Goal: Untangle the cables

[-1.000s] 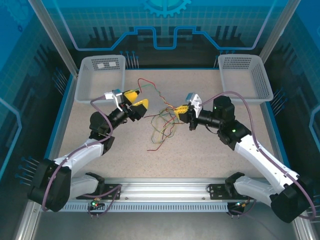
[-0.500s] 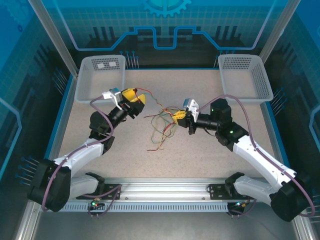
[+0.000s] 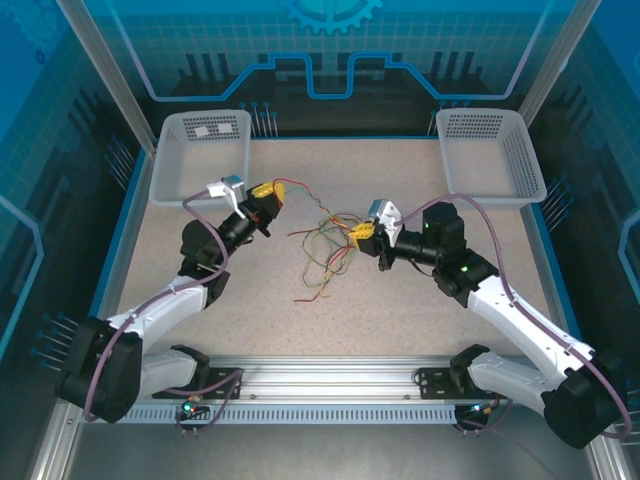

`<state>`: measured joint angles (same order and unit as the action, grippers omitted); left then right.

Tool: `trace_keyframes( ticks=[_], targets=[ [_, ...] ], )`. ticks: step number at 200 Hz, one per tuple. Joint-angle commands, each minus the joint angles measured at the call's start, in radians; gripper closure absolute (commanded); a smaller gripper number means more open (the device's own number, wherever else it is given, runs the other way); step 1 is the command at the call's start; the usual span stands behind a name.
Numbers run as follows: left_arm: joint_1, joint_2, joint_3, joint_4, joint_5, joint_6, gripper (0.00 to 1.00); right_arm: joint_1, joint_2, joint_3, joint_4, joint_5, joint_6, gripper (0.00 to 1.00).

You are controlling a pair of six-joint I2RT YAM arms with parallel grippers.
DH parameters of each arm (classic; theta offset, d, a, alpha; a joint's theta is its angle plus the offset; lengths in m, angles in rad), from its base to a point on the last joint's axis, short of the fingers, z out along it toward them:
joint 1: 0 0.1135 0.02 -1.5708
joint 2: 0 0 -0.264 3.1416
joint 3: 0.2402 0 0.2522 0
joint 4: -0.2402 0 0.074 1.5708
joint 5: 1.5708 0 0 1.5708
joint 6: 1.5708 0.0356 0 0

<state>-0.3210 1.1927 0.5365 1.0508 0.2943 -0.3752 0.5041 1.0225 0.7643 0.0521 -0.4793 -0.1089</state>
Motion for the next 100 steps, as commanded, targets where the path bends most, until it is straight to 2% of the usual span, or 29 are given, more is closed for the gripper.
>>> trace_keyframes(
  ticks=[1, 24, 37, 49, 73, 100],
  targets=[
    [-0.013, 0.020, 0.058, -0.016, 0.088, -0.012, 1.00, 0.010, -0.023, -0.002, 0.064, 0.028, 0.024, 1.00],
    [-0.043, 0.012, 0.077, -0.082, 0.072, 0.028, 1.00, 0.011, -0.016, -0.001, 0.071, 0.097, 0.040, 1.00],
    [-0.056, 0.016, 0.088, -0.098, 0.089, 0.041, 1.00, 0.011, -0.006, 0.008, 0.048, 0.106, 0.028, 0.75],
    [-0.059, 0.030, 0.117, -0.139, 0.162, 0.067, 1.00, 0.012, 0.001, 0.013, 0.028, 0.096, 0.007, 0.52],
    [-0.062, 0.046, 0.187, -0.298, 0.285, 0.132, 1.00, 0.011, -0.023, 0.014, 0.003, 0.114, -0.027, 0.45],
    [-0.061, 0.036, 0.200, -0.386, 0.345, 0.217, 1.00, 0.006, -0.091, -0.005, 0.010, 0.157, -0.046, 0.27]
  ],
)
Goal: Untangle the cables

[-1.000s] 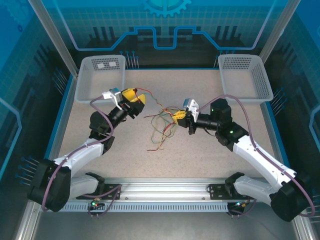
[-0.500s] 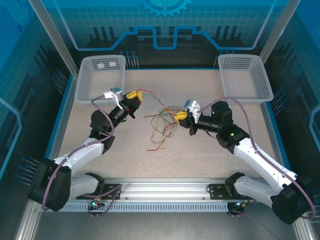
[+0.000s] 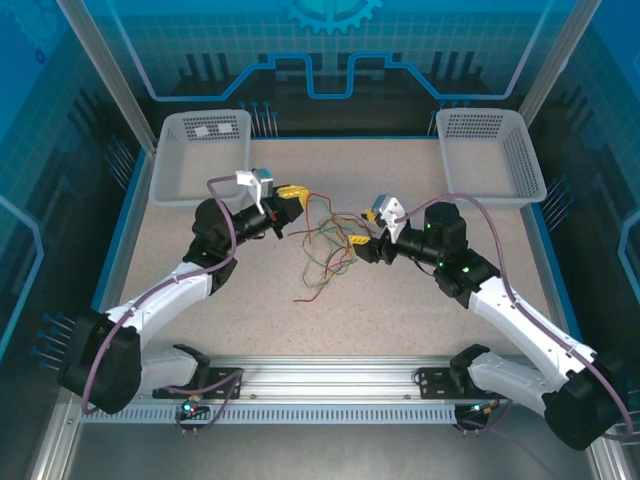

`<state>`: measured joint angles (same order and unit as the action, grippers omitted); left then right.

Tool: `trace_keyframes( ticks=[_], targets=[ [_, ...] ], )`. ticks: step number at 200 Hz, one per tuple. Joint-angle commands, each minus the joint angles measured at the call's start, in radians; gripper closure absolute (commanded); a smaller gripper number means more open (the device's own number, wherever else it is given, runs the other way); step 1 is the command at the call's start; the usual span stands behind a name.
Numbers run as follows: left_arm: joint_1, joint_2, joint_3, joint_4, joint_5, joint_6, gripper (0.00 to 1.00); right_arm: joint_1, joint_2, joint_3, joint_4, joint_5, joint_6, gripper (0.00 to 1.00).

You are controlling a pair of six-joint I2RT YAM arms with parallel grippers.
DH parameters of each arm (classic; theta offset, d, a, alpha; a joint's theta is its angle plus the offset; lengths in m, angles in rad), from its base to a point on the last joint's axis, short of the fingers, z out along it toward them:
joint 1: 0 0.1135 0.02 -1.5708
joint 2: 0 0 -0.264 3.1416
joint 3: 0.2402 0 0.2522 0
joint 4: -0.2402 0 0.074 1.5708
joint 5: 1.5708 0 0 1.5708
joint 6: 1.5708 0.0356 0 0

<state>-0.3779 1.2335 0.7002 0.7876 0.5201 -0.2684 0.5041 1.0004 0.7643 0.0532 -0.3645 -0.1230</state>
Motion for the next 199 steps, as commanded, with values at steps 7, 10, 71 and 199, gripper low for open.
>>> trace_keyframes(
  ticks=[7, 10, 71, 199],
  targets=[
    [-0.004, -0.005, 0.048, -0.155, 0.150, 0.133, 1.00, 0.001, -0.076, -0.006, 0.005, 0.034, -0.037, 0.25],
    [-0.005, -0.004, 0.053, -0.168, 0.168, 0.144, 1.00, -0.001, -0.077, -0.002, -0.001, 0.026, -0.040, 0.24],
    [-0.053, 0.019, 0.141, -0.278, 0.260, 0.209, 1.00, -0.037, 0.092, 0.212, -0.143, -0.280, 0.006, 0.24],
    [-0.088, -0.003, 0.106, -0.214, 0.117, 0.194, 1.00, -0.039, 0.209, 0.253, -0.081, -0.329, 0.005, 1.00]
  ],
)
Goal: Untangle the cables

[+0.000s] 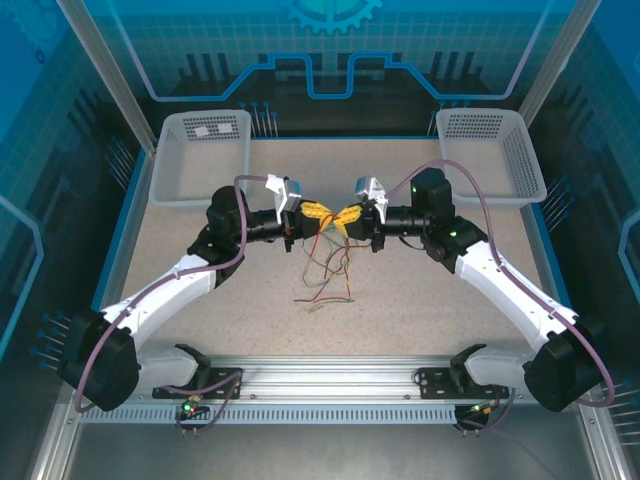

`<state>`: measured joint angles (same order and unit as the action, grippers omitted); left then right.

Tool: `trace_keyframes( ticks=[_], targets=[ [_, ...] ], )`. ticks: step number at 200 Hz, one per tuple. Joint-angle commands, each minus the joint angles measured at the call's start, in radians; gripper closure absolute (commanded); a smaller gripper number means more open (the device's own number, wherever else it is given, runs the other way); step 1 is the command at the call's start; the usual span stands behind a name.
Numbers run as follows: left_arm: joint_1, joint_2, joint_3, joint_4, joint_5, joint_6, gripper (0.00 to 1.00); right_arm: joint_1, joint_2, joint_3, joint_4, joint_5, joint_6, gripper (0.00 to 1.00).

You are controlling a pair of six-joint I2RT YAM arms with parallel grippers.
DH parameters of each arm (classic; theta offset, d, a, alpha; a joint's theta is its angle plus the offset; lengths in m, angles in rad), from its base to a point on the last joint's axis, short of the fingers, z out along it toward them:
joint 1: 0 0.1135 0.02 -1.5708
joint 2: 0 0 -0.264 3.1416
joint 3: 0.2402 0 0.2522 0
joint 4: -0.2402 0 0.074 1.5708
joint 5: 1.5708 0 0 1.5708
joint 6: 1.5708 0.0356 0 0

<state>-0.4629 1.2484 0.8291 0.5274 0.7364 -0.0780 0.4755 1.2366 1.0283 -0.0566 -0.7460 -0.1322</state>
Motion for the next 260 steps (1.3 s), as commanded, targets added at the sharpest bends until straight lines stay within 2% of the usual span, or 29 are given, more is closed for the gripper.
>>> trace_keyframes(
  ticks=[1, 19, 44, 84, 99, 130, 185, 260],
  targets=[
    [-0.003, -0.019, -0.025, 0.047, -0.106, 0.004, 1.00, -0.011, -0.028, -0.010, 0.029, 0.059, 0.015, 1.00],
    [0.005, -0.031, -0.046, 0.056, -0.243, -0.011, 1.00, -0.013, -0.043, -0.023, 0.044, 0.171, 0.045, 1.00],
    [0.022, -0.055, -0.064, 0.056, -0.371, -0.023, 1.00, -0.023, -0.065, -0.046, 0.078, 0.368, 0.120, 1.00],
    [0.055, -0.114, -0.096, 0.040, -0.481, -0.031, 1.00, -0.038, -0.106, -0.083, 0.084, 0.689, 0.190, 1.00],
    [0.073, -0.134, -0.099, 0.014, -0.511, -0.034, 1.00, -0.063, -0.135, -0.107, 0.084, 0.763, 0.213, 1.00],
    [0.102, -0.194, -0.118, -0.036, -0.581, -0.026, 1.00, -0.122, -0.212, -0.143, 0.068, 0.832, 0.253, 1.00],
    [0.140, -0.293, -0.175, -0.053, -0.725, 0.008, 1.00, -0.229, -0.289, -0.143, 0.012, 0.844, 0.305, 1.00],
    [0.174, -0.346, -0.240, -0.046, -0.788, 0.035, 1.00, -0.345, -0.342, -0.178, -0.032, 0.876, 0.370, 1.00]
  ],
)
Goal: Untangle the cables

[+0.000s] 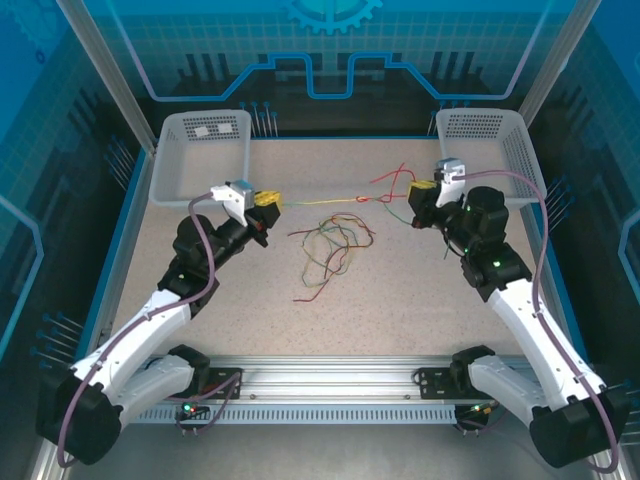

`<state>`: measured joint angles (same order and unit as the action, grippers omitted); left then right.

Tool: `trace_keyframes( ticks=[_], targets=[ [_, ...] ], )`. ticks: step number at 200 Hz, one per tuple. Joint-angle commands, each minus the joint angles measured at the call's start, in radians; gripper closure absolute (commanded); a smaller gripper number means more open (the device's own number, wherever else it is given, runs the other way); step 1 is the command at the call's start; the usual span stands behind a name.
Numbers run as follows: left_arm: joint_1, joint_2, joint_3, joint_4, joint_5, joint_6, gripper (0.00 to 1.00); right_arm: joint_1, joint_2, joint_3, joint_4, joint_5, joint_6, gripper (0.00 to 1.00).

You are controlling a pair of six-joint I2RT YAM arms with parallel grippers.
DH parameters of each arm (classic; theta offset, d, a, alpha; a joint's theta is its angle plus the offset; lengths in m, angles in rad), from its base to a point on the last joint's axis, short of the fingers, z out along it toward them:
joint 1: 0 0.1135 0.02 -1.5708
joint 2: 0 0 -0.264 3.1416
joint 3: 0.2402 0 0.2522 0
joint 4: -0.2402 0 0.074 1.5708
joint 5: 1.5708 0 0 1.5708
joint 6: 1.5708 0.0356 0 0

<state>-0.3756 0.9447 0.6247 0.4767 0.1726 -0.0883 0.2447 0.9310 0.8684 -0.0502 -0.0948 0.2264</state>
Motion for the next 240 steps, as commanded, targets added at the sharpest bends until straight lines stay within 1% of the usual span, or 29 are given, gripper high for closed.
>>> trace_keyframes(
  ticks=[1, 42, 63, 78, 100, 112, 121, 145, 155, 162, 171, 180, 187, 198, 206, 221, 240],
  targets=[
    [0.088, -0.042, -0.035, 0.006, -0.225, 0.046, 1.00, -0.116, -0.036, -0.020, -0.039, 0.225, 0.012, 1.00],
    [0.123, -0.031, -0.059, 0.019, -0.250, 0.042, 1.00, -0.177, -0.072, -0.032, -0.052, 0.229, 0.035, 1.00],
    [0.142, -0.022, -0.065, 0.031, -0.214, 0.029, 1.00, -0.201, -0.081, -0.037, -0.032, 0.137, 0.028, 1.00],
    [0.142, -0.011, -0.069, 0.043, -0.211, 0.024, 1.00, -0.200, -0.083, -0.036, -0.021, 0.108, 0.027, 1.00],
    [0.150, 0.012, -0.051, 0.009, -0.243, 0.017, 1.00, -0.203, -0.112, -0.076, 0.035, 0.102, 0.021, 1.00],
    [0.157, 0.021, -0.049, 0.005, -0.234, 0.012, 1.00, -0.204, -0.111, -0.075, 0.041, 0.063, 0.012, 1.00],
    [0.156, 0.024, -0.055, 0.023, -0.179, 0.014, 1.00, -0.205, -0.102, -0.064, 0.044, -0.005, -0.004, 1.00],
    [0.154, 0.037, -0.068, 0.113, 0.100, 0.015, 1.00, -0.175, -0.075, -0.061, 0.102, -0.204, -0.033, 1.00],
    [0.150, 0.055, -0.061, 0.143, 0.223, 0.006, 1.00, -0.145, -0.060, -0.057, 0.120, -0.242, -0.047, 1.00],
    [0.137, 0.071, -0.044, 0.143, 0.271, -0.001, 1.00, -0.118, -0.046, -0.053, 0.139, -0.268, -0.056, 1.00],
    [0.100, 0.090, -0.018, 0.116, 0.299, 0.010, 1.00, -0.076, -0.019, -0.044, 0.159, -0.308, -0.072, 1.00],
    [0.045, 0.105, 0.012, 0.062, 0.289, 0.058, 1.00, -0.021, 0.013, -0.018, 0.155, -0.327, -0.101, 1.00],
    [0.000, 0.119, 0.029, 0.022, 0.269, 0.109, 1.00, 0.026, 0.035, 0.000, 0.146, -0.317, -0.129, 1.00],
    [-0.051, 0.137, 0.050, 0.007, 0.249, 0.133, 1.00, 0.083, 0.064, 0.006, 0.155, -0.280, -0.151, 1.00],
    [-0.061, 0.151, 0.047, 0.041, 0.260, 0.116, 1.00, 0.105, 0.083, 0.006, 0.177, -0.256, -0.140, 1.00],
    [-0.063, 0.172, 0.032, 0.116, 0.273, 0.065, 1.00, 0.108, 0.114, 0.005, 0.223, -0.247, -0.091, 1.00],
    [-0.063, 0.185, 0.023, 0.141, 0.269, 0.049, 1.00, 0.109, 0.124, 0.006, 0.267, -0.227, -0.062, 1.00]
  ],
)
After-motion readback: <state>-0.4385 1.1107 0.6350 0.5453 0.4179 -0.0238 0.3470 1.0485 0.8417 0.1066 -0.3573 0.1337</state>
